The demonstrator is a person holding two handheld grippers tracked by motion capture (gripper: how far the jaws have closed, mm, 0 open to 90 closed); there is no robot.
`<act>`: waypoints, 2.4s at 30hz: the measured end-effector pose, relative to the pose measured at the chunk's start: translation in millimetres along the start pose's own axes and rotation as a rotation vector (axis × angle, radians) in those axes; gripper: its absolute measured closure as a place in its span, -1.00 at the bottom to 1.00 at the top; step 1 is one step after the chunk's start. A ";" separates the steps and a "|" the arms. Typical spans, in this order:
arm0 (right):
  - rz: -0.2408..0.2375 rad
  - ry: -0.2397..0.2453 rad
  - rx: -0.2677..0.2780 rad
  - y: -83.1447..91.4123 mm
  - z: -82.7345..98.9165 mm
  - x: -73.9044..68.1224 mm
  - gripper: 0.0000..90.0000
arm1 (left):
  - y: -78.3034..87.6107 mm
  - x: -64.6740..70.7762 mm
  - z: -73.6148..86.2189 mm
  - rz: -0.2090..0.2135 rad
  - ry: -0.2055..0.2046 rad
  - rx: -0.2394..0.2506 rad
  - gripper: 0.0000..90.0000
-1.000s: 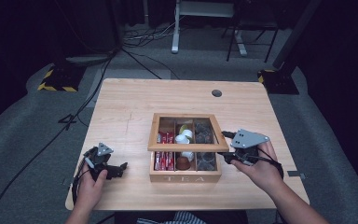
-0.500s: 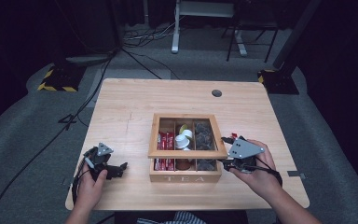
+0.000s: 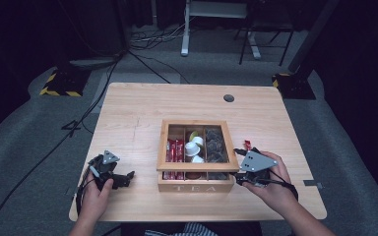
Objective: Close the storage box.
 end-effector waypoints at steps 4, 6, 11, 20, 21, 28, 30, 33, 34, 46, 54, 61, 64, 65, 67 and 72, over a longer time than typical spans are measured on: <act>-0.009 -0.004 -0.015 -0.2 2.1 -1.0 -0.22 | 0.1 -0.2 -0.1 -0.001 -0.002 0.000 -1.00; -0.011 -0.003 -0.021 -0.4 3.1 -1.8 -0.23 | 0.0 -0.1 0.0 -0.001 -0.001 0.000 -1.00; -0.017 -0.010 -0.032 -1.0 8.2 -4.4 -0.25 | 0.0 0.0 0.0 -0.001 0.001 0.000 -1.00; -0.024 -0.010 -0.045 -1.2 12.2 -6.6 -0.27 | -0.1 0.1 0.0 0.002 0.001 0.000 -1.00; -0.024 -0.009 -0.050 -1.4 13.2 -7.0 -0.27 | 0.0 0.0 0.0 -0.001 0.001 0.001 -1.00; -0.063 -0.085 -0.048 0.7 19.1 -8.6 -0.23 | 0.0 0.0 0.0 0.000 -0.001 0.000 -1.00; -0.066 -0.088 -0.050 0.8 18.8 -8.7 -0.24 | -0.3 0.5 0.2 0.003 0.007 0.001 -1.00; -0.069 -0.088 -0.054 1.3 18.3 -9.1 -0.25 | 0.0 0.1 0.0 0.000 0.002 0.000 -1.00; -0.070 -0.089 -0.054 1.4 18.3 -9.1 -0.25 | 0.0 -0.1 0.0 -0.001 -0.001 0.000 -1.00; -0.099 -0.112 -0.062 2.8 18.2 -8.8 -0.27 | -0.2 0.4 0.1 0.003 0.005 0.002 -1.00; -0.132 -0.146 -0.067 3.4 19.2 -7.1 -0.29 | 0.0 -0.2 -0.1 -0.001 -0.002 0.000 -1.00; -0.177 -0.204 -0.075 3.3 20.9 -5.1 -0.31 | 0.0 -0.2 0.0 -0.001 -0.002 0.000 -1.00; -0.197 -0.219 -0.090 3.0 22.2 -5.3 -0.29 | 0.0 -0.2 -0.1 -0.001 -0.002 0.000 -1.00; -0.210 -0.214 -0.115 1.8 23.7 -6.9 -0.29 | 0.0 -0.1 0.0 -0.001 -0.001 0.001 -1.00; -0.226 -0.208 -0.148 -1.9 28.1 -11.8 -0.31 | -0.2 0.2 0.0 0.000 0.004 0.001 -1.00; -0.228 -0.227 -0.146 0.0 28.7 -13.4 -0.31 | -0.3 0.2 0.0 0.001 0.003 0.000 -1.00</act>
Point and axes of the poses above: each handheld gripper's, and its own axes: y roughly backward along the jaws, z roughly out of its underside, x roughly to its right, the point moved 2 cm from there along -y, roughly forward along the jaws, and after that the axes turned 14 degrees about x, right-handed, at the moved point
